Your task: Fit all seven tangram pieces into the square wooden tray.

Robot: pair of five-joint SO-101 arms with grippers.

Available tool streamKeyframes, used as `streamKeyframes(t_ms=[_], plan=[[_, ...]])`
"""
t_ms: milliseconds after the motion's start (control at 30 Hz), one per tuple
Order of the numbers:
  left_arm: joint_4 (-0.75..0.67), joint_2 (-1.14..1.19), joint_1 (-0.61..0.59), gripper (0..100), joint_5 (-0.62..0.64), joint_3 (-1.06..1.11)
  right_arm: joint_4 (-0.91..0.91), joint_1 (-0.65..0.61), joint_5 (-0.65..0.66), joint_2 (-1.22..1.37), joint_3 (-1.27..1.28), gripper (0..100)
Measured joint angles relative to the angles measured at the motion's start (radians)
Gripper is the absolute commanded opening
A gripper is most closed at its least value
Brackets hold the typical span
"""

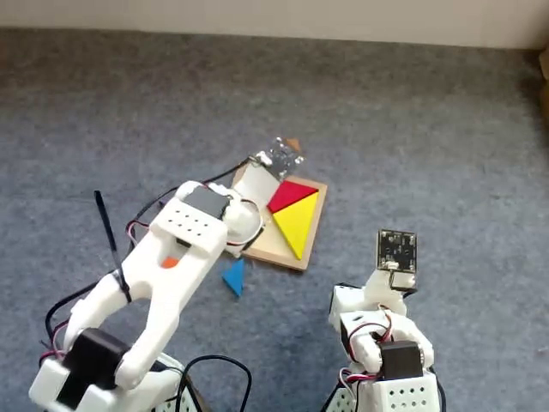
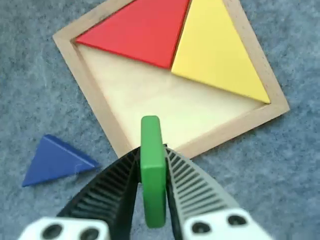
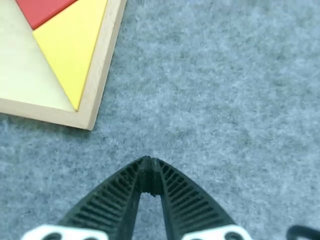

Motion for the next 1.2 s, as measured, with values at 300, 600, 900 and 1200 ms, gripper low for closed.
streamKeyframes(t_ms=[300,600,900,1200], plan=[[-0.041,0.305,0.005,7,0.000,-0.163,0.000,0.000,0.000,0.000,0.000,0.5],[0.068,0.400,0.006,21,0.000,-0.331,0.000,0.000,0.000,0.000,0.000,0.5],[0.077,0.407,-0.074,21,0.000,-0.400,0.000,0.000,0.000,0.000,0.000,0.5],[0.086,0.407,-0.106,21,0.000,-0.425,0.000,0.000,0.000,0.000,0.000,0.5]])
